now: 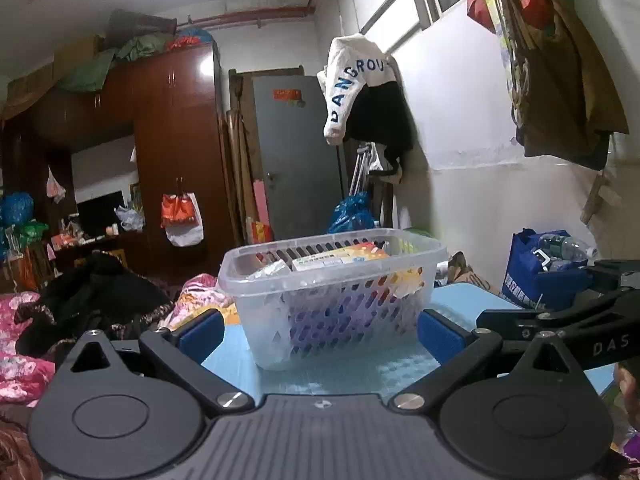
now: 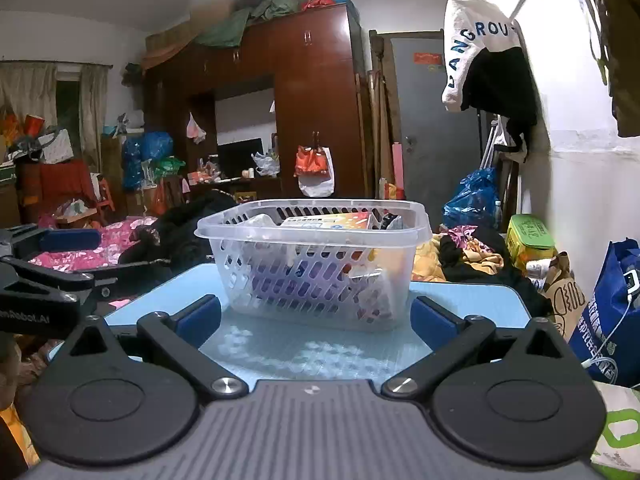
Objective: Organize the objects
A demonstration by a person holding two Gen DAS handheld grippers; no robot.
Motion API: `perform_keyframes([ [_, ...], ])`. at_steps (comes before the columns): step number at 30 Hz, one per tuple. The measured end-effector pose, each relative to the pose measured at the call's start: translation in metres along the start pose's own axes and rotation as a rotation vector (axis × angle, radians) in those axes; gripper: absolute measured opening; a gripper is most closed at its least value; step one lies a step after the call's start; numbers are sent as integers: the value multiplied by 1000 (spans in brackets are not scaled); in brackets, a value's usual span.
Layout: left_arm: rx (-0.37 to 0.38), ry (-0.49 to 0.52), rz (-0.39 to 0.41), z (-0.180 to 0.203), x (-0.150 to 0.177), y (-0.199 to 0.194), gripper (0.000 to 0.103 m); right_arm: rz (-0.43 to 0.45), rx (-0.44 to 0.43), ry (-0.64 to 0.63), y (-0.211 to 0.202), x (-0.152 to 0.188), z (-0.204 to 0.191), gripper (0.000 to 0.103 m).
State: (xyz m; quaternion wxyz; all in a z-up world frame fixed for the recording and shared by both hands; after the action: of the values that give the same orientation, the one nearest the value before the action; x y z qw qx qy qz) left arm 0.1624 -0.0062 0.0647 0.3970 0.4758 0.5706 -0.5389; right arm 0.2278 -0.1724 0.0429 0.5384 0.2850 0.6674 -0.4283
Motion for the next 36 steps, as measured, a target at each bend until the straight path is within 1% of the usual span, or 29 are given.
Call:
perform_keyframes([
  [7, 26, -11, -14, 0, 3, 1, 103, 10, -4, 32, -4, 1, 2, 103],
  [14, 38, -12, -21, 2, 5, 3, 103, 13, -4, 32, -5, 1, 2, 103],
  [36, 56, -28, -44, 5, 10, 12, 103, 35, -7, 41, -13, -4, 4, 103],
])
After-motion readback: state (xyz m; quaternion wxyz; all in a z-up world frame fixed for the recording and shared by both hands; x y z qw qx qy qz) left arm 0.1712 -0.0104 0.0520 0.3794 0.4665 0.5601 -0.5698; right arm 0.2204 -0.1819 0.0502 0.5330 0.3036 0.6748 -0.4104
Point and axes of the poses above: each gripper's, at about its wrist camera, not at the fingertips, and y roughly the way its jaws point, z to its right, x to its underside, the point moved 9 cm from there along y, roughly the way its jaws point, and after that the axes turned 4 degrees about x, right-handed, at the moved point
